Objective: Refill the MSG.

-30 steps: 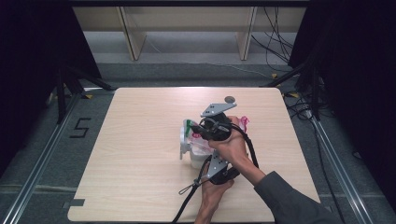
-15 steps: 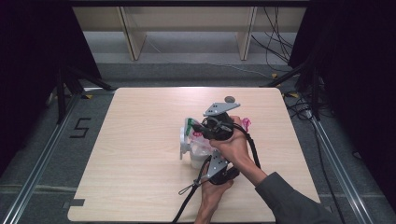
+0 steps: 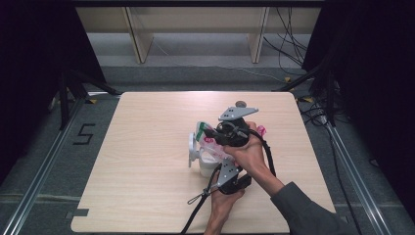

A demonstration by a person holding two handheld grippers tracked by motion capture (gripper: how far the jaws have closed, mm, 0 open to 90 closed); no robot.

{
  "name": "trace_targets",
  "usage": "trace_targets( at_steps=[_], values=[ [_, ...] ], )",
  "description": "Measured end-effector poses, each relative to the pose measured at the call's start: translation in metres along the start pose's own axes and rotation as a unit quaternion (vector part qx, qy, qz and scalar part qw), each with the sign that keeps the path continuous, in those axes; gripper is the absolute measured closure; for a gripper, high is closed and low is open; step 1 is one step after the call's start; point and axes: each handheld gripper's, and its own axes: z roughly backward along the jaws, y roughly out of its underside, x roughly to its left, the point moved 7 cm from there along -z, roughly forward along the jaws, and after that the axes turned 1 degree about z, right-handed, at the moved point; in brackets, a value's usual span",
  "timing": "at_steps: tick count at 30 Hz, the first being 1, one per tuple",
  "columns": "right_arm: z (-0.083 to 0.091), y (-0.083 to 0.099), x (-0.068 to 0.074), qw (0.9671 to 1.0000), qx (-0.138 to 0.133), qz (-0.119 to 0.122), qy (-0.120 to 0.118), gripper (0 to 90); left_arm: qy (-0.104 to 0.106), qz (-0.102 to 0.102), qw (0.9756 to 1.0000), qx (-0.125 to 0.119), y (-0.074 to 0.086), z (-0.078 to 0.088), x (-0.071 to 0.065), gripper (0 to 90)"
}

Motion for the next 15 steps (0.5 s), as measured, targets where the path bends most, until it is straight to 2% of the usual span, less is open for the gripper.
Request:
trace_targets(
  at_steps=[1,2,3,4,5,6,7,8,9,12,14,15],
  values=[
    [-0.001,-0.001,-0.001,0.9999,-0.008,0.007,-0.001,90.0,0.0,0.0,1.0,0.0,0.0,0.0,0.0,73.6],
    [0.001,0.0,-0.001,1.0,0.0,0.003,-0.004,90.0,-0.002,0.001,1.0,0.002,0.0,0.0,0.0,73.4],
    [0.002,-0.001,-0.001,1.0,-0.003,0.003,-0.004,90.0,-0.002,0.001,1.0,0.002,0.0,0.0,0.0,72.7],
    [0.003,-0.001,0.0,0.9999,-0.005,-0.01,-0.005,90.0,0.0,0.003,1.0,0.001,0.0,0.0,0.0,71.8],
    [0.004,-0.002,-0.001,0.9999,-0.014,0.0,0.0,90.0,-0.001,0.002,1.0,0.002,0.0,0.0,0.0,71.5],
    [0.006,-0.001,0.0,0.9999,-0.007,-0.01,-0.006,90.0,0.0,0.002,1.0,0.002,0.001,0.0,0.0,71.5],
    [0.006,-0.002,0.0,0.9999,-0.013,-0.002,-0.009,90.0,0.003,0.028,0.9994,-0.019,-0.002,-0.003,-0.003,71.4],
    [0.007,-0.003,-0.001,0.9997,-0.017,0.008,-0.013,90.0,0.003,0.031,0.9993,-0.021,-0.002,-0.003,-0.003,70.7],
    [0.01,-0.003,0.0,0.9999,-0.013,-0.006,-0.006,90.0,0.003,0.033,0.9992,-0.021,-0.001,-0.003,-0.003,70.3],
    [0.014,-0.005,-0.001,0.9996,-0.025,-0.002,-0.01,90.0,-0.003,0.025,0.9996,-0.011,0.0,-0.002,-0.001,70.1],
    [0.017,-0.006,-0.001,0.9995,-0.028,-0.011,-0.01,90.0,-0.003,0.026,0.9996,-0.01,0.0,-0.001,-0.001,69.4],
    [0.018,-0.006,-0.002,0.9993,-0.034,-0.012,-0.01,90.0,-0.003,0.012,0.9999,0.002,0.002,0.0,0.001,69.2]
  ],
)
